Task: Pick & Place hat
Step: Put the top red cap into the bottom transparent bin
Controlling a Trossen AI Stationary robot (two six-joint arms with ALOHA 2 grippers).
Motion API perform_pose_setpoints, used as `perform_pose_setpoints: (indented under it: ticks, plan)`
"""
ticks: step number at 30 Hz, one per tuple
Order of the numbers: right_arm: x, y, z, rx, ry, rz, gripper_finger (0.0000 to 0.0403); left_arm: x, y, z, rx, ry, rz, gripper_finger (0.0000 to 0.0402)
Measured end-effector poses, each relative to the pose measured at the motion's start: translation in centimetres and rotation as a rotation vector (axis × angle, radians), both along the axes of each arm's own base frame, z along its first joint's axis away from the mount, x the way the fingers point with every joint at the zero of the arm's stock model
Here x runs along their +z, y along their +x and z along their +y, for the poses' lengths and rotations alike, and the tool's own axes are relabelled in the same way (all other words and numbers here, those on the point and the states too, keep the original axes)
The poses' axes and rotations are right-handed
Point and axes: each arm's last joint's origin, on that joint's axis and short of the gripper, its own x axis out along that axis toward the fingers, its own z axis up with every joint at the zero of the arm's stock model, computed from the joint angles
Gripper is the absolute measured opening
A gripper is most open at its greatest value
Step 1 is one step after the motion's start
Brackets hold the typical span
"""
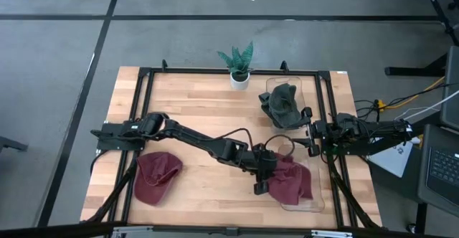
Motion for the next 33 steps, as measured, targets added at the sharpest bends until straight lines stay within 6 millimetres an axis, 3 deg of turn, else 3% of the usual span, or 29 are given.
perform_pose_setpoints:
  ticks: [8,12,23,33]
  plan:
    - [0.0,0.0,0.0,0.000,0.000,0.000,0.0229,0.0,0.4,1.3,0.035,-0.011,-0.003,0.0130]
    - [0.0,0.0,0.0,0.000,0.000,0.000,0.0229,0.2,0.6,1.7,-0.002,-0.052,-0.008,0.0152]
    - [0.0,0.0,0.0,0.000,0.000,0.000,0.0229,0.5,0.5,1.8,-0.009,-0.063,-0.016,0.0154]
    - [0.0,0.0,0.0,0.001,0.000,0.000,0.0229,3.4,0.8,3.4,0.022,-0.077,-0.086,0.0153]
